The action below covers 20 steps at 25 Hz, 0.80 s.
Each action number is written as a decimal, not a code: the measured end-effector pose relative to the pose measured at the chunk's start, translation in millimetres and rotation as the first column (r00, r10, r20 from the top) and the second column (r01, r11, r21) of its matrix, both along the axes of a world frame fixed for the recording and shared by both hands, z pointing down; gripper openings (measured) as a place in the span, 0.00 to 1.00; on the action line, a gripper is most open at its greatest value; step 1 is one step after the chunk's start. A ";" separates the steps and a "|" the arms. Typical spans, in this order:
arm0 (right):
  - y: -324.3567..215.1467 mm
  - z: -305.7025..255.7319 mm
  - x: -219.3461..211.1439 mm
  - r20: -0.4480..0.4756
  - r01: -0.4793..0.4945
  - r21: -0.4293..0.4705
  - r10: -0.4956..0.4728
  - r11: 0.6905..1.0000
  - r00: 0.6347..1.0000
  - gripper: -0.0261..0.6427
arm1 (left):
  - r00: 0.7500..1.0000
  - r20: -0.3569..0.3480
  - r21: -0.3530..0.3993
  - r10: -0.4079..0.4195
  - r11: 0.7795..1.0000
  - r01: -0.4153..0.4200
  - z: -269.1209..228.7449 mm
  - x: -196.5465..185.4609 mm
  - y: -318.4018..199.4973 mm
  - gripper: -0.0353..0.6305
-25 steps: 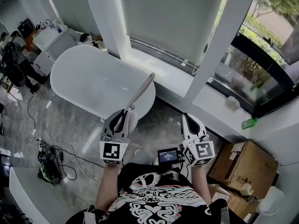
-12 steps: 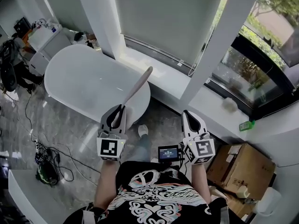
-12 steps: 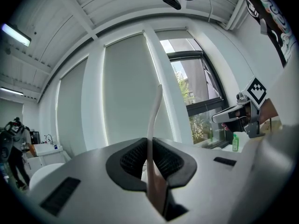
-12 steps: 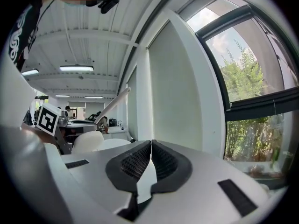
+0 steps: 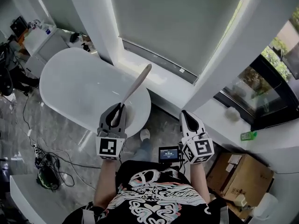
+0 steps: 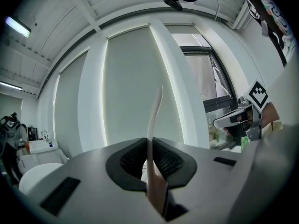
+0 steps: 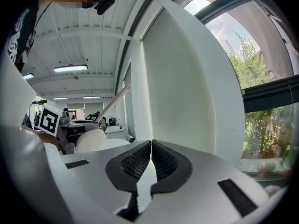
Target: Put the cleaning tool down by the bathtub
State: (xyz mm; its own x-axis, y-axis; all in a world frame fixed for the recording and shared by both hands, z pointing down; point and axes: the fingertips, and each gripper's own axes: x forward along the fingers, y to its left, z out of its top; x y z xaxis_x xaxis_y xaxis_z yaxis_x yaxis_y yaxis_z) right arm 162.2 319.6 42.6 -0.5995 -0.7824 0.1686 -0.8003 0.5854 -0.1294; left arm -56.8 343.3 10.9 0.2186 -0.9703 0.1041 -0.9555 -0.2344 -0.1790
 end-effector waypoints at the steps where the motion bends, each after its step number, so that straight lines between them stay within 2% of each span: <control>1: -15.4 -1.3 -7.5 -0.003 0.002 0.000 -0.002 1.000 1.000 0.08 | 1.000 0.000 -0.002 0.001 1.000 -0.001 0.0 -6.9 -14.8 0.12; 4: -61.9 -5.1 -26.0 0.003 0.002 -0.004 -0.002 1.000 1.000 0.08 | 1.000 -0.001 -0.010 0.002 1.000 -0.002 -0.7 -26.3 -60.8 0.12; 8: -119.4 -2.6 -53.0 0.058 -0.011 -0.039 0.013 0.999 0.998 0.08 | 1.000 0.008 -0.016 0.019 1.000 -0.018 -0.2 -50.4 -118.6 0.12; 14: -186.8 0.6 -80.6 0.018 -0.003 -0.049 0.003 0.999 1.000 0.08 | 0.999 -0.026 0.012 0.040 0.999 -0.040 1.5 -75.0 -186.2 0.12; 18: -215.2 7.7 -89.3 -0.002 -0.019 -0.067 0.019 0.998 1.000 0.08 | 0.999 -0.021 -0.001 0.048 0.999 -0.048 5.5 -91.7 -217.9 0.12; 20: -222.5 9.6 -90.2 0.007 -0.019 -0.085 0.020 0.996 1.000 0.08 | 0.998 -0.049 0.009 0.041 0.999 -0.041 3.8 -95.4 -228.8 0.12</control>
State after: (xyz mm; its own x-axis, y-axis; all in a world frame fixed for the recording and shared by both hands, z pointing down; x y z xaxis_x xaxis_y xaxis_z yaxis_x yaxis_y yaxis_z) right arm 72.0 97.1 52.2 -0.5860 -0.7769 0.2304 -0.8102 0.5566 -0.1839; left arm -152.2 114.5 14.7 0.2629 -0.9611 0.0846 -0.9528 -0.2724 -0.1340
